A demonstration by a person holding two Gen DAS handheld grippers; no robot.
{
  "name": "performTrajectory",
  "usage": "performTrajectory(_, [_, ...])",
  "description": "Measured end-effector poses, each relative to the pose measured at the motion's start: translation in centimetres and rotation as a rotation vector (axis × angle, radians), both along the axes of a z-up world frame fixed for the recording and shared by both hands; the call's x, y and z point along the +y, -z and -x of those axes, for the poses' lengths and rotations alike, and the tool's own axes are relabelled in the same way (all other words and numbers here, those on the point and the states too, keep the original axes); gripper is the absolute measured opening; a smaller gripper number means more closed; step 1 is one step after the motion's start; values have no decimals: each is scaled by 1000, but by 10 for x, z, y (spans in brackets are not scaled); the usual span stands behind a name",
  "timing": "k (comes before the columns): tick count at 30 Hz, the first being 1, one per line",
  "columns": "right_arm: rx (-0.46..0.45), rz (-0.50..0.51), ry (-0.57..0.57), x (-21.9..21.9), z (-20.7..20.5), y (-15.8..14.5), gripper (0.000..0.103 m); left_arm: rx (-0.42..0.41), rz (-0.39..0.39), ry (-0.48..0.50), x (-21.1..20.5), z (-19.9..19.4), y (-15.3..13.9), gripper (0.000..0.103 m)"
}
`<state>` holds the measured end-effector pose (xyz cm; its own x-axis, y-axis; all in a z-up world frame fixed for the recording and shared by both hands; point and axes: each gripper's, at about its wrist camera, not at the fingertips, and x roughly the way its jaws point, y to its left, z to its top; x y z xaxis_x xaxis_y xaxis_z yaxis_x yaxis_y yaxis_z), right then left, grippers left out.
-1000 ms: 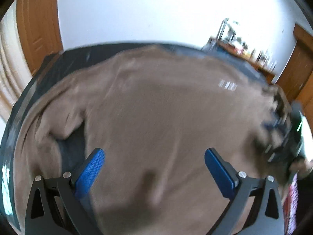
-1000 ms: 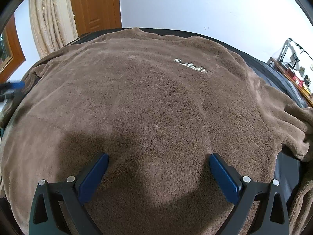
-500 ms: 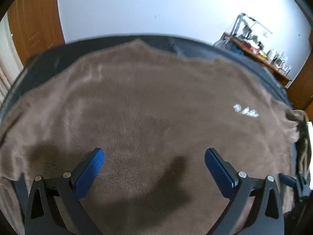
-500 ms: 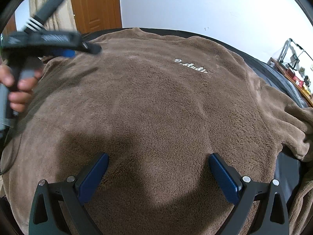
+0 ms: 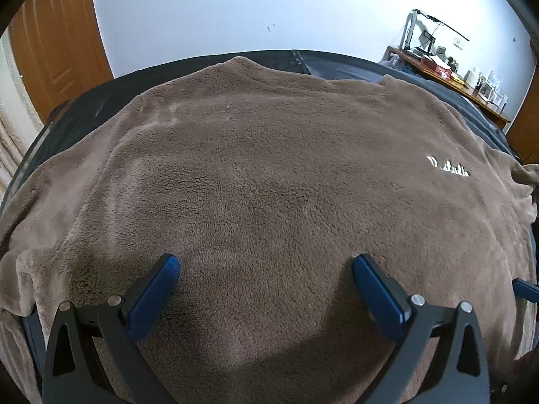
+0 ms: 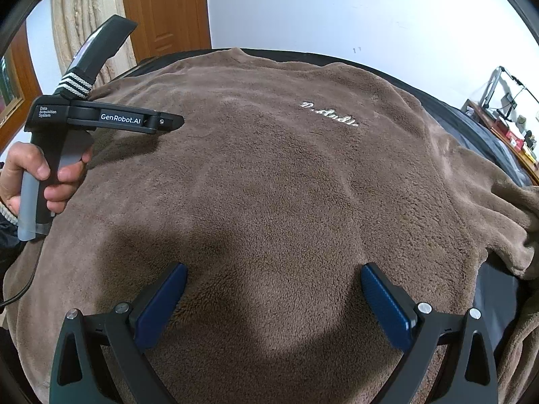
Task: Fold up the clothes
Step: 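Grasp the fleece sleeve with the right tool and fold it over the body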
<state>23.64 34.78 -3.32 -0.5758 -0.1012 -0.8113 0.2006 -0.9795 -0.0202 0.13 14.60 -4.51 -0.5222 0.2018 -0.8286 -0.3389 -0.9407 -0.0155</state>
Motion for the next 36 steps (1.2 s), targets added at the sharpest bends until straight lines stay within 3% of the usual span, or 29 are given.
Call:
performTrajectory(9, [18, -20, 20, -2, -3, -2, 103, 0, -1, 4, 0, 1, -1, 103])
performTrajectory(11, [59, -37, 37, -3, -12, -9, 103, 0, -2, 6, 0, 0, -2, 103])
performTrajectory(14, [156, 18, 92, 10, -39, -28, 103, 0, -2, 7, -1, 0, -2, 103])
performTrajectory(16, [197, 57, 193, 39, -66, -36, 102, 0, -2, 7, -1, 0, -3, 103])
performTrajectory(18, [238, 95, 293, 67, -93, -44, 90, 0, -2, 8, -1, 0, -3, 103])
performTrajectory(20, [253, 69, 431, 97, -126, -43, 62, 0, -2, 7, -1, 0, -3, 103])
performTrajectory(22, [253, 8, 562, 118, -155, -37, 48, 0, -2, 6, -1, 0, -3, 103])
performTrajectory(27, [217, -23, 715, 150, -209, -20, 46, 1, -3, 4, -1, -2, -3, 103])
performTrajectory(31, [190, -80, 734, 152, -219, -8, 38, 1, -6, 5, -1, -1, -3, 103])
performTrajectory(36, [179, -131, 754, 167, -221, 2, 38, 1, -7, 4, -3, -1, -3, 103])
